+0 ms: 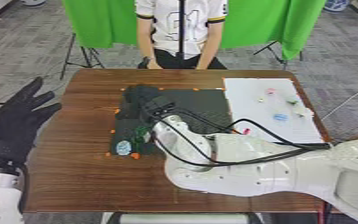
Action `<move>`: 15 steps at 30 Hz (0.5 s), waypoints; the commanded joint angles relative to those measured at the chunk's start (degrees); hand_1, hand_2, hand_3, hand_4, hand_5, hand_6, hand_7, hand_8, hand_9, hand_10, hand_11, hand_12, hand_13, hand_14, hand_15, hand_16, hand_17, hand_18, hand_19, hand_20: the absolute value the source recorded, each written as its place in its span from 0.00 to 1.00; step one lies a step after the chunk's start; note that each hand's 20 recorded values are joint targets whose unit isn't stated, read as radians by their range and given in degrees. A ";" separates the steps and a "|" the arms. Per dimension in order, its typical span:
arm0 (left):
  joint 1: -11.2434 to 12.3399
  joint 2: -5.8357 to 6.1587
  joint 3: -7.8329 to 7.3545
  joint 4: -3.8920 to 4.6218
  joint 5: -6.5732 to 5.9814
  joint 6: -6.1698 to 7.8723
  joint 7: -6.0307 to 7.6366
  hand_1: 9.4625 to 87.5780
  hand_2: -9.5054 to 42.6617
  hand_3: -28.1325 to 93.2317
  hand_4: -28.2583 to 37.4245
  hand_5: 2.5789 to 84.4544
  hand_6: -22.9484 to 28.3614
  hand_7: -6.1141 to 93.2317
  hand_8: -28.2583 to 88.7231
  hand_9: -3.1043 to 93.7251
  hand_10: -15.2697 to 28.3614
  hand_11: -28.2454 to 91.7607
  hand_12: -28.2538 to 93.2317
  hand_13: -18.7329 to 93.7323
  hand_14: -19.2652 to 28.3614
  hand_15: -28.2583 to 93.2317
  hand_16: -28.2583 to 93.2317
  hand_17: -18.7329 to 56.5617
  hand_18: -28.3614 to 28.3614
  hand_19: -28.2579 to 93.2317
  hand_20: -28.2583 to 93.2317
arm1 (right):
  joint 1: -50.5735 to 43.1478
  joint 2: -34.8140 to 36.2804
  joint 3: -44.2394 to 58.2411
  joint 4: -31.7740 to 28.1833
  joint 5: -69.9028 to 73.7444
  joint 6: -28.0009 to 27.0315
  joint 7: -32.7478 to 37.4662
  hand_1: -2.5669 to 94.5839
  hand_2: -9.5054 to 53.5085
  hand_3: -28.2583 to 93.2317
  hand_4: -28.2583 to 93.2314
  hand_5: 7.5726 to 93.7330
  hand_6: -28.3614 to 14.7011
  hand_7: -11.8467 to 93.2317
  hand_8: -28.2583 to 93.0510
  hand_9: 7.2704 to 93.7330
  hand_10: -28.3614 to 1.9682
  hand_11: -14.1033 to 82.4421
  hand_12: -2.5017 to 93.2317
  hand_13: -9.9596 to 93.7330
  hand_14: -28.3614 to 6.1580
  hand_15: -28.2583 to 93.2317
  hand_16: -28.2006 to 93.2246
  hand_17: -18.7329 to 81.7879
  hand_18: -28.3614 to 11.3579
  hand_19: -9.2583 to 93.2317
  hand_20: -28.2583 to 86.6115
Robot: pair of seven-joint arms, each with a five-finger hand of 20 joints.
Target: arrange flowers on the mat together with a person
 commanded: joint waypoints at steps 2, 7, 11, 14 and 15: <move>3.71 -0.82 -0.13 -0.58 -1.41 1.62 2.22 0.15 0.32 0.86 0.06 0.32 0.52 0.17 0.17 0.33 0.68 0.39 0.33 0.34 0.84 0.60 0.19 0.13 0.80 0.54 0.36 | -3.87 5.75 6.66 -3.57 1.29 2.08 -2.13 0.38 0.00 0.78 0.01 0.63 0.67 0.29 0.12 0.80 0.56 0.45 0.21 0.84 0.65 0.67 0.37 0.57 0.27 0.97 0.18; 4.92 -1.26 -0.45 -0.64 -1.72 1.70 2.92 0.15 0.32 0.86 0.07 0.32 0.52 0.17 0.17 0.33 0.68 0.39 0.33 0.34 0.84 0.60 0.19 0.13 0.80 0.54 0.36 | -11.78 9.63 17.48 -7.41 11.03 4.17 -8.80 0.36 0.06 0.79 0.02 0.63 0.67 0.29 0.12 0.78 0.53 0.43 0.21 0.82 0.60 0.66 0.36 0.55 0.25 0.94 0.18; 7.17 1.24 -0.42 -0.60 -4.33 3.34 5.43 0.15 0.32 0.86 0.07 0.33 0.52 0.17 0.17 0.33 0.68 0.39 0.33 0.34 0.84 0.61 0.19 0.13 0.80 0.54 0.36 | -17.73 12.77 25.31 -10.31 20.94 4.17 -15.34 0.33 0.11 0.80 0.03 0.62 0.67 0.28 0.12 0.74 0.48 0.38 0.19 0.77 0.52 0.64 0.35 0.50 0.22 0.87 0.19; 8.19 2.37 -0.17 -0.34 -5.94 3.81 6.79 0.15 0.32 0.85 0.07 0.33 0.53 0.17 0.17 0.33 0.68 0.39 0.33 0.34 0.84 0.61 0.19 0.13 0.80 0.54 0.36 | -22.98 14.92 30.99 -12.04 30.05 5.03 -21.54 0.32 0.15 0.81 0.02 0.62 0.68 0.28 0.12 0.71 0.48 0.36 0.19 0.74 0.47 0.61 0.34 0.47 0.19 0.79 0.25; 8.32 2.29 -0.04 -0.29 -6.02 3.56 6.89 0.15 0.32 0.85 0.07 0.33 0.53 0.17 0.17 0.33 0.68 0.39 0.33 0.34 0.84 0.60 0.19 0.13 0.80 0.54 0.36 | -25.43 15.63 33.83 -12.97 33.89 4.38 -22.91 0.31 0.17 0.81 0.02 0.61 0.68 0.28 0.12 0.70 0.47 0.35 0.18 0.73 0.44 0.60 0.34 0.46 0.19 0.76 0.25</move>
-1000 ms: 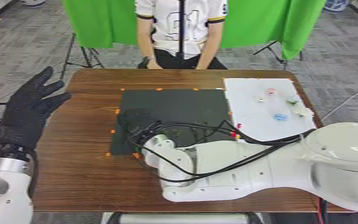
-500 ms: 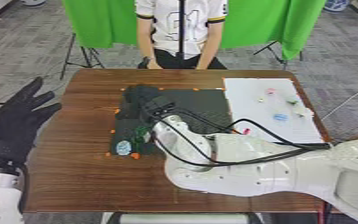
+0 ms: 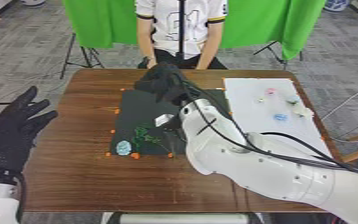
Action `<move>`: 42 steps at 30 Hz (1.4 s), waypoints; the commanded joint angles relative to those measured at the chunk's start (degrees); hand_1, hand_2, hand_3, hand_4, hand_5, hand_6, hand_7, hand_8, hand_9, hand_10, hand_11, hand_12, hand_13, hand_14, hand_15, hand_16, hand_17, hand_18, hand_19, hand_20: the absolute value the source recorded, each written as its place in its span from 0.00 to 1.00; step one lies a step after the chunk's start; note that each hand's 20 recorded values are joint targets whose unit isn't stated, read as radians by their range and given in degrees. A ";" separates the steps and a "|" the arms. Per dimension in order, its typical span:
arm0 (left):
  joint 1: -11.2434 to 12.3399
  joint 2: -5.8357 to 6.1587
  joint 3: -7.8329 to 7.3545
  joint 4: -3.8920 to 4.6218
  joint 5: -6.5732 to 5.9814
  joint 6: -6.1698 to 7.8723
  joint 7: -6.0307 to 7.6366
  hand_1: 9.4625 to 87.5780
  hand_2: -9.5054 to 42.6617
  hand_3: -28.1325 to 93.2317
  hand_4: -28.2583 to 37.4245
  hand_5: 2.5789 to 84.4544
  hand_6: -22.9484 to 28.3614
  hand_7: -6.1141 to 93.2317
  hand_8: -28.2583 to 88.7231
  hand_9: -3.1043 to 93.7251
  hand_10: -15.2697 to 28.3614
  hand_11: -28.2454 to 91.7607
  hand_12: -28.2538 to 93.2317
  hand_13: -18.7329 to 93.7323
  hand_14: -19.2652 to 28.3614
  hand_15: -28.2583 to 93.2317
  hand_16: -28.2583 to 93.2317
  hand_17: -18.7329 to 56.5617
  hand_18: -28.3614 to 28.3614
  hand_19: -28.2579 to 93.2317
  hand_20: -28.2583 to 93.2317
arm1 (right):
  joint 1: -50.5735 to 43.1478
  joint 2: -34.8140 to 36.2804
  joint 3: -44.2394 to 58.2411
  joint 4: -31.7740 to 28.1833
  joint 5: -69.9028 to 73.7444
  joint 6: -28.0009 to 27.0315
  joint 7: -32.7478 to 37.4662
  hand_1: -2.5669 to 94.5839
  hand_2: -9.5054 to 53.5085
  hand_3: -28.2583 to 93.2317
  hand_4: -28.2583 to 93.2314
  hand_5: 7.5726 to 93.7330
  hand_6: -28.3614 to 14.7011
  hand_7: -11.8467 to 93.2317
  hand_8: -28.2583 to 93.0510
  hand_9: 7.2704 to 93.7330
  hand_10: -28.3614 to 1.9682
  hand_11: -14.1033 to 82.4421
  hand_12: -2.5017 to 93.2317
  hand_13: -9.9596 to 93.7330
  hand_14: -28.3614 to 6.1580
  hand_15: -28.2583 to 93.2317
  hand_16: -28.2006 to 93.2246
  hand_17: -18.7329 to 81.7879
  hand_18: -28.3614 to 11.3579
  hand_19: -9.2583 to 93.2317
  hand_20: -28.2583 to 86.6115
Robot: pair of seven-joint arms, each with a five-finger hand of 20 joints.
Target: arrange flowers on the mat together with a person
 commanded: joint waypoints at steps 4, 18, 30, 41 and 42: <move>3.65 1.83 0.76 0.66 -3.54 1.34 2.92 0.15 0.32 0.85 0.07 0.36 0.55 0.18 0.17 0.33 0.68 0.39 0.33 0.34 0.84 0.60 0.19 0.13 0.80 0.54 0.36 | -21.05 8.36 22.57 -4.11 34.85 -1.93 -21.51 0.28 0.22 0.82 0.02 0.60 0.68 0.29 0.12 0.64 0.45 0.31 0.17 0.65 0.36 0.57 0.33 0.39 0.16 0.66 0.30; 1.31 2.02 2.21 1.33 -4.08 2.43 5.11 0.14 0.31 0.86 0.05 0.36 0.53 0.16 0.17 0.34 0.68 0.38 0.32 0.35 0.81 0.55 0.19 0.17 0.77 0.52 0.35 | -38.61 12.60 41.33 -2.71 57.59 -10.59 -35.00 0.23 0.28 0.87 0.02 0.52 0.68 0.27 0.12 0.52 0.44 0.25 0.16 0.54 0.24 0.52 0.32 0.31 0.11 0.58 0.35; -0.27 1.02 4.13 2.14 -3.86 2.12 3.43 0.14 0.32 0.86 0.05 0.35 0.52 0.16 0.17 0.34 0.67 0.38 0.32 0.36 0.83 0.55 0.20 0.15 0.79 0.52 0.35 | -45.38 14.51 44.13 -2.27 58.86 -9.87 -36.05 0.22 0.28 0.88 0.02 0.52 0.69 0.27 0.12 0.52 0.44 0.25 0.16 0.53 0.23 0.51 0.33 0.30 0.11 0.56 0.38; 0.26 0.68 4.19 2.03 -4.03 2.27 3.88 0.14 0.32 0.86 0.05 0.35 0.52 0.16 0.17 0.34 0.67 0.38 0.32 0.36 0.83 0.56 0.20 0.15 0.79 0.52 0.35 | -47.48 14.47 46.12 -2.75 59.18 -9.75 -36.80 0.22 0.28 0.89 0.02 0.52 0.69 0.27 0.12 0.52 0.44 0.25 0.16 0.53 0.23 0.52 0.33 0.29 0.12 0.56 0.40; 0.20 0.58 4.18 2.01 -3.89 2.32 3.68 0.14 0.32 0.86 0.05 0.35 0.52 0.16 0.17 0.34 0.67 0.38 0.32 0.36 0.83 0.56 0.20 0.15 0.79 0.52 0.35 | -47.41 14.55 45.93 -2.77 59.71 -9.60 -37.17 0.22 0.28 0.89 0.02 0.52 0.69 0.27 0.12 0.52 0.44 0.25 0.16 0.53 0.23 0.52 0.33 0.29 0.12 0.56 0.40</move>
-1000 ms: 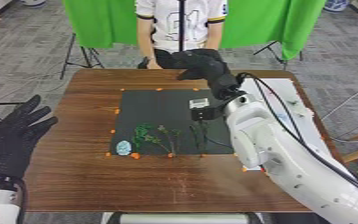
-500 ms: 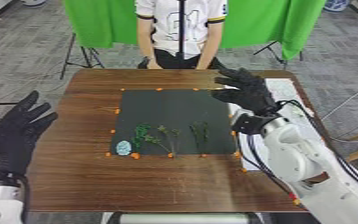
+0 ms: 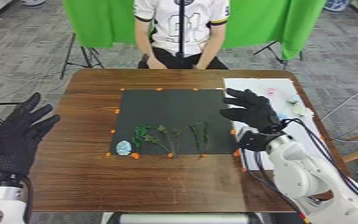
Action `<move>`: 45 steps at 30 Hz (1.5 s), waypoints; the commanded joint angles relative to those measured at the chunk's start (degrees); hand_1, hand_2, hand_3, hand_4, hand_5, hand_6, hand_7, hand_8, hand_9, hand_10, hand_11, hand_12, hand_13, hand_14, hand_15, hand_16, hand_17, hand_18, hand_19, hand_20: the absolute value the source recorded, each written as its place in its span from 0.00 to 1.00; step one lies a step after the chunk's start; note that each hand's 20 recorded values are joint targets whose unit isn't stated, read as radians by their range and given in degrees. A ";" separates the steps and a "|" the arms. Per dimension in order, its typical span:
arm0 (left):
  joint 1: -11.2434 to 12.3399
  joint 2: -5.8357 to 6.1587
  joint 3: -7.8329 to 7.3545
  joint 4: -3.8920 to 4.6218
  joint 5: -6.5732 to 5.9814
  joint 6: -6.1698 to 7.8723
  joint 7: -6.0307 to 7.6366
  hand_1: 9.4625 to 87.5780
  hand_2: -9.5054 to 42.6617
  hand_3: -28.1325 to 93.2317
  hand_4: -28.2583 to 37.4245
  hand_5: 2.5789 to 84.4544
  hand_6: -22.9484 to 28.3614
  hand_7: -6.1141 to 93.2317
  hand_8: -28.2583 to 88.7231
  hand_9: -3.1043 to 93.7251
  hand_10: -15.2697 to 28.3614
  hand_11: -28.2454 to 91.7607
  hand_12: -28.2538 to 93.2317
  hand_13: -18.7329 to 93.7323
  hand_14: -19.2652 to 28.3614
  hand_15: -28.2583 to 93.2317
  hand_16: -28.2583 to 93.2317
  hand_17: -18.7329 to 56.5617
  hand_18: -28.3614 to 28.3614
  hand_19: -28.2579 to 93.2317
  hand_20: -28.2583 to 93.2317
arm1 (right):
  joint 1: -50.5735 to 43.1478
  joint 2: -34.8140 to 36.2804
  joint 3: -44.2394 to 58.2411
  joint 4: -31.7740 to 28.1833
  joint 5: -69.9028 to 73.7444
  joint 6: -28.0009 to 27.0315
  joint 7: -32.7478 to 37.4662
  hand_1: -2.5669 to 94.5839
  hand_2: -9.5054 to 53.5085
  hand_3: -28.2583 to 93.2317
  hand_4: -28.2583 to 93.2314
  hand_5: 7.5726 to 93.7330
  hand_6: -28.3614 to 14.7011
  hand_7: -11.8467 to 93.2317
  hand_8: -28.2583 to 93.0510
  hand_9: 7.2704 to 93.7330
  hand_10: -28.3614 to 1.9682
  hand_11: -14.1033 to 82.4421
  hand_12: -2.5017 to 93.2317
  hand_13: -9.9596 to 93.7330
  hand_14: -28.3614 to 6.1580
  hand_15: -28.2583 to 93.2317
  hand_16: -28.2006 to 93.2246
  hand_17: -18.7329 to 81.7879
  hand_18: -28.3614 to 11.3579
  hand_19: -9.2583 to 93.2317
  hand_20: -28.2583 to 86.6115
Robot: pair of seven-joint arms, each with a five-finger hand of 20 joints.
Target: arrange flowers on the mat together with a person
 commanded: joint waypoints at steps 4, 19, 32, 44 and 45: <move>0.98 -0.87 0.61 0.32 -0.08 0.73 -0.19 0.14 0.32 0.86 0.05 0.35 0.52 0.16 0.17 0.34 0.67 0.38 0.32 0.35 0.83 0.56 0.20 0.15 0.79 0.52 0.35 | -0.93 0.31 0.89 -0.22 0.32 0.71 -1.30 0.21 0.28 0.89 0.02 0.52 0.69 0.27 0.12 0.52 0.44 0.25 0.16 0.53 0.23 0.52 0.33 0.29 0.12 0.56 0.40; 1.36 -0.96 0.57 0.21 -0.04 0.78 -0.22 0.14 0.32 0.86 0.05 0.35 0.53 0.16 0.17 0.34 0.68 0.38 0.32 0.35 0.84 0.58 0.19 0.14 0.79 0.52 0.35 | -1.17 0.58 0.66 0.02 0.84 0.45 -1.49 0.21 0.28 0.89 0.02 0.52 0.69 0.27 0.12 0.53 0.44 0.25 0.16 0.54 0.22 0.52 0.33 0.29 0.13 0.55 0.41; 1.49 -1.23 0.75 0.12 0.31 0.66 -0.82 0.14 0.32 0.86 0.05 0.35 0.52 0.17 0.17 0.34 0.68 0.38 0.32 0.35 0.85 0.58 0.19 0.14 0.79 0.52 0.35 | -1.80 0.60 0.81 -0.13 0.48 -0.17 -1.14 0.21 0.28 0.90 0.02 0.52 0.70 0.27 0.12 0.53 0.44 0.25 0.16 0.54 0.23 0.52 0.33 0.29 0.13 0.56 0.41; 1.92 -1.47 0.48 -0.05 0.78 0.35 -1.42 0.14 0.32 0.86 0.05 0.35 0.53 0.17 0.17 0.34 0.68 0.39 0.32 0.35 0.85 0.59 0.19 0.14 0.79 0.53 0.36 | -2.39 0.66 1.34 -0.48 0.37 -0.55 -1.03 0.21 0.28 0.90 0.02 0.53 0.70 0.27 0.12 0.53 0.44 0.25 0.16 0.54 0.22 0.52 0.33 0.29 0.13 0.55 0.41; 1.69 -1.60 0.52 0.02 0.92 0.24 -1.64 0.14 0.32 0.86 0.05 0.35 0.53 0.17 0.17 0.34 0.68 0.39 0.32 0.35 0.85 0.59 0.19 0.14 0.79 0.53 0.36 | -2.32 0.77 1.25 -0.50 0.71 -0.46 -1.18 0.21 0.28 0.90 0.01 0.53 0.70 0.27 0.12 0.53 0.44 0.25 0.16 0.54 0.22 0.52 0.33 0.29 0.13 0.55 0.41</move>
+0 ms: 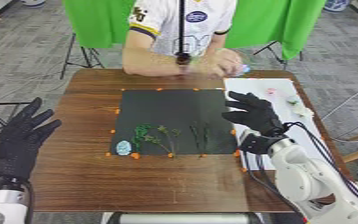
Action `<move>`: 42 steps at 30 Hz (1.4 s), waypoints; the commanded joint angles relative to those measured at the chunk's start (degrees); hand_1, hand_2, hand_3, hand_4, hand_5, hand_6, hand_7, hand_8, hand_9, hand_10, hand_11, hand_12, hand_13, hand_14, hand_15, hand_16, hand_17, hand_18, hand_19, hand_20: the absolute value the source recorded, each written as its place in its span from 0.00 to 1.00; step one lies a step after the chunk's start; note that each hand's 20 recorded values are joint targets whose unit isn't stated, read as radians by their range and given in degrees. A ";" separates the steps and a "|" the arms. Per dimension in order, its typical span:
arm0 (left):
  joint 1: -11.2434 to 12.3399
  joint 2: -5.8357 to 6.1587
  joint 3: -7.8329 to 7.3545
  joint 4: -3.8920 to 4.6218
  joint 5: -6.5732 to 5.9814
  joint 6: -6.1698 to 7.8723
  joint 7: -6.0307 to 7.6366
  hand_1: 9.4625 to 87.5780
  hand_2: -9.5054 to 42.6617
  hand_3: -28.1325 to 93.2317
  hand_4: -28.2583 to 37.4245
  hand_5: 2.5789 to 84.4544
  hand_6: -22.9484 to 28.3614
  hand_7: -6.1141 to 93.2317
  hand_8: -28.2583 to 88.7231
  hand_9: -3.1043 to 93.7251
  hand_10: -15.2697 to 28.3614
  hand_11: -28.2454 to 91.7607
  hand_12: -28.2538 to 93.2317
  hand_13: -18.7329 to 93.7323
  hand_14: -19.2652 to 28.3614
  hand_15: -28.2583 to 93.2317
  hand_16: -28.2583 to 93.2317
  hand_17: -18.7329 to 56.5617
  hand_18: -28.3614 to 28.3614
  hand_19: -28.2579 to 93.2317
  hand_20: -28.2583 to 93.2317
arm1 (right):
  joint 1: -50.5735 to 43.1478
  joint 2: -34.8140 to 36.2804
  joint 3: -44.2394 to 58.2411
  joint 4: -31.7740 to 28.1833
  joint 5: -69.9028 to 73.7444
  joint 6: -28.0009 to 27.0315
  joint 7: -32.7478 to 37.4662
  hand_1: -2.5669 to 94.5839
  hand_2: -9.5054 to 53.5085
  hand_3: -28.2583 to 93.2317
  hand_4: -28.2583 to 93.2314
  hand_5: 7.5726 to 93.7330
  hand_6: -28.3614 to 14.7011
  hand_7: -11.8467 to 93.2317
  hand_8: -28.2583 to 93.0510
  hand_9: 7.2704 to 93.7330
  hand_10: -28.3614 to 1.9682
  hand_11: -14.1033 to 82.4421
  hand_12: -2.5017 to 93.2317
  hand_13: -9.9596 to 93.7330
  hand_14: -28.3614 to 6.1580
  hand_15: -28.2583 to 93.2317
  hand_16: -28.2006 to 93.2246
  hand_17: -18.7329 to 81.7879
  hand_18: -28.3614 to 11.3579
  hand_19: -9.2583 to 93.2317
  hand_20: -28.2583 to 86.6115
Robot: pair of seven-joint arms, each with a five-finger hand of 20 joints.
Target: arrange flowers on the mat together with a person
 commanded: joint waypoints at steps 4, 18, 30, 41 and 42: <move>1.11 -0.34 0.37 0.09 0.26 0.07 -0.24 0.14 0.32 0.86 0.05 0.35 0.53 0.16 0.17 0.34 0.68 0.39 0.32 0.35 0.85 0.59 0.19 0.14 0.79 0.53 0.35 | -0.27 0.63 0.25 -0.37 -0.01 -0.37 -0.55 0.21 0.28 0.90 0.02 0.53 0.70 0.27 0.12 0.53 0.44 0.25 0.16 0.54 0.22 0.52 0.33 0.29 0.13 0.55 0.41; 0.80 -0.06 0.55 0.26 0.00 0.20 0.32 0.14 0.32 0.86 0.05 0.35 0.53 0.17 0.17 0.34 0.68 0.39 0.32 0.35 0.85 0.59 0.19 0.14 0.80 0.53 0.35 | 0.63 0.85 -0.37 -0.02 0.27 -0.53 -1.10 0.21 0.28 0.90 0.02 0.53 0.70 0.27 0.12 0.53 0.43 0.25 0.16 0.54 0.22 0.52 0.33 0.29 0.13 0.55 0.41; 0.74 0.41 0.90 0.30 -0.08 0.28 0.66 0.14 0.32 0.86 0.05 0.35 0.53 0.17 0.17 0.34 0.68 0.39 0.32 0.35 0.85 0.59 0.19 0.14 0.79 0.53 0.35 | 0.76 1.33 -0.16 -0.49 -0.78 0.73 -0.90 0.21 0.28 0.90 0.02 0.53 0.70 0.27 0.12 0.53 0.43 0.25 0.16 0.54 0.23 0.53 0.33 0.29 0.13 0.56 0.41; 0.62 0.47 0.81 0.32 -0.19 0.34 0.65 0.14 0.32 0.86 0.05 0.35 0.53 0.17 0.17 0.34 0.68 0.39 0.32 0.35 0.85 0.59 0.19 0.14 0.79 0.53 0.35 | 0.62 2.33 0.93 -3.24 -13.14 9.05 4.80 0.24 0.26 0.89 0.02 0.50 0.69 0.26 0.13 0.51 0.42 0.25 0.17 0.56 0.23 0.57 0.34 0.37 0.05 0.67 0.43; 0.74 0.66 0.85 0.28 -0.30 0.41 0.89 0.14 0.32 0.86 0.05 0.35 0.53 0.17 0.17 0.34 0.68 0.39 0.32 0.35 0.85 0.59 0.19 0.14 0.79 0.53 0.35 | 0.44 2.42 1.36 -3.63 -15.02 9.62 6.20 0.24 0.25 0.89 0.02 0.49 0.69 0.26 0.13 0.50 0.42 0.25 0.17 0.56 0.23 0.57 0.33 0.38 0.05 0.67 0.43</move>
